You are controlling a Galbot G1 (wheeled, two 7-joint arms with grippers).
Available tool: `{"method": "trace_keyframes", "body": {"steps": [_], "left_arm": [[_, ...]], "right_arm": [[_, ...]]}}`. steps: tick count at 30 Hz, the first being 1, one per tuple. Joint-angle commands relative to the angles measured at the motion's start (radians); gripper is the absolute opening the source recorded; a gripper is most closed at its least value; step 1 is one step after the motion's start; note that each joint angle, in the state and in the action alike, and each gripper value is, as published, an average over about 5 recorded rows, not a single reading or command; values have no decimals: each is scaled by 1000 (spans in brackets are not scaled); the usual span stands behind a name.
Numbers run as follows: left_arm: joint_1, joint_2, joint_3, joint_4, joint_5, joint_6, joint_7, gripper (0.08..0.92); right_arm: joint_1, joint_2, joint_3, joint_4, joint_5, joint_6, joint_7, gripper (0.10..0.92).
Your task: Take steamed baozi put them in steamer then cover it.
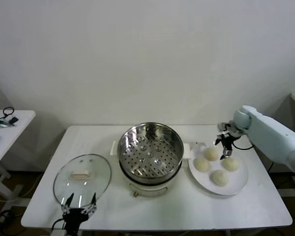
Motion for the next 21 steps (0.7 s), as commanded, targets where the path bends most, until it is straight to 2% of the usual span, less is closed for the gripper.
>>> {"method": "trace_keyframes", "body": {"steps": [1, 12, 21], "left_arm": [[2, -1, 1, 3, -1, -2, -1, 823], [7, -1, 5, 1, -1, -2, -2, 823], [11, -1, 11, 2, 2, -4, -4, 823]], "right_arm": [[-40, 126, 81, -162, -63, 10, 35, 823], [-43, 105, 74, -151, -64, 9, 22, 816], [-24, 80, 78, -115, -31, 27, 30, 706]]}}
